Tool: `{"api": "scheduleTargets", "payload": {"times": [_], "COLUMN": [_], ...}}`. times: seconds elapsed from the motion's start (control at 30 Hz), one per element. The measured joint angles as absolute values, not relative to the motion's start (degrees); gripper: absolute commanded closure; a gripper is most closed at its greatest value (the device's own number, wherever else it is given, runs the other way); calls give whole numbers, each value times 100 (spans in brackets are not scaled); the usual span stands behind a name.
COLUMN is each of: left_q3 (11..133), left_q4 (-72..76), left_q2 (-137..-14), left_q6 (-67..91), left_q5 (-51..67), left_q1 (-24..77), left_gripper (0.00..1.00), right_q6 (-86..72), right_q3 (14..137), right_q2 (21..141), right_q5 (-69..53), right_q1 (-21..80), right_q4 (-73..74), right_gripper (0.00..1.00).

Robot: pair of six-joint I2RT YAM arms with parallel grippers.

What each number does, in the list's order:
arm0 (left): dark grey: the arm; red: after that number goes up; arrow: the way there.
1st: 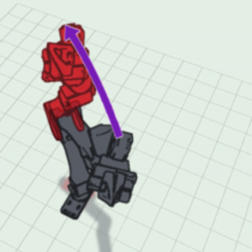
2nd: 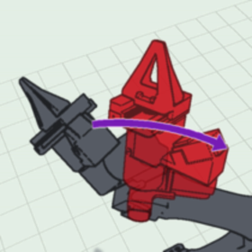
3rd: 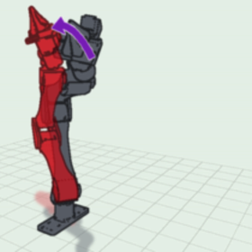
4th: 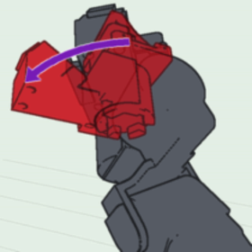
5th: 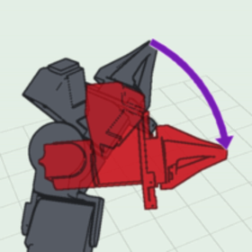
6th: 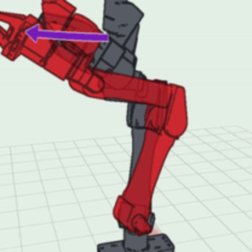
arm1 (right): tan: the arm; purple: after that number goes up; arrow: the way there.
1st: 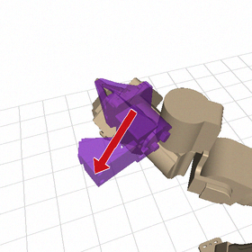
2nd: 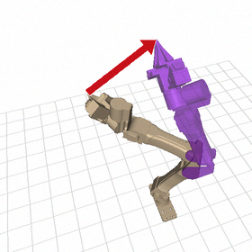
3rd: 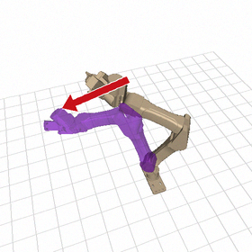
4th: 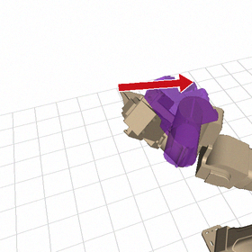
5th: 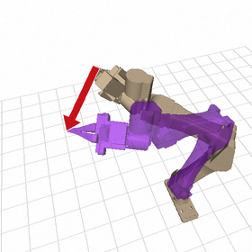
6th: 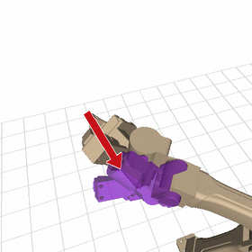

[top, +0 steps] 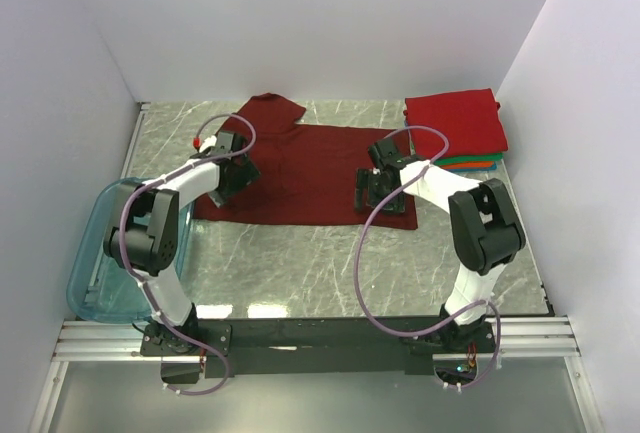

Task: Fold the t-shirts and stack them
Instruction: Fold the tshirt

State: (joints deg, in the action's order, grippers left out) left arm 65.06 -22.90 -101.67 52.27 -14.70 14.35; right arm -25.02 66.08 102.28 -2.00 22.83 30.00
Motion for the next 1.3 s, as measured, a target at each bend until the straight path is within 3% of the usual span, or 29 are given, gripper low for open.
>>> {"api": "scheduleTargets", "payload": {"times": [0.3, 0.8, 0.83, 1.3], "left_q3": [6101, 4663, 4558, 4250], "left_q4": [-2018, -2283, -2331, -3444], "left_q2": [-10060, -8674, -8562, -7782], "left_q6": [5347, 6313, 6412, 7063], "left_q5": [-1511, -1732, -1754, -2117], "left_q1": [1546, 2523, 2615, 3105], "left_gripper": [1, 1, 1, 1], "right_q6": [-2453, -2655, -2694, -3015], "right_q3": [6405, 4816, 4707, 4182], "right_q2": [10230, 8871, 8768, 7365], "right_q5": [82, 534, 558, 714], "right_q1": [2222, 1959, 1959, 1935], "right_q4": [3076, 3275, 3308, 4062], "right_gripper": [12, 12, 1, 0]}}
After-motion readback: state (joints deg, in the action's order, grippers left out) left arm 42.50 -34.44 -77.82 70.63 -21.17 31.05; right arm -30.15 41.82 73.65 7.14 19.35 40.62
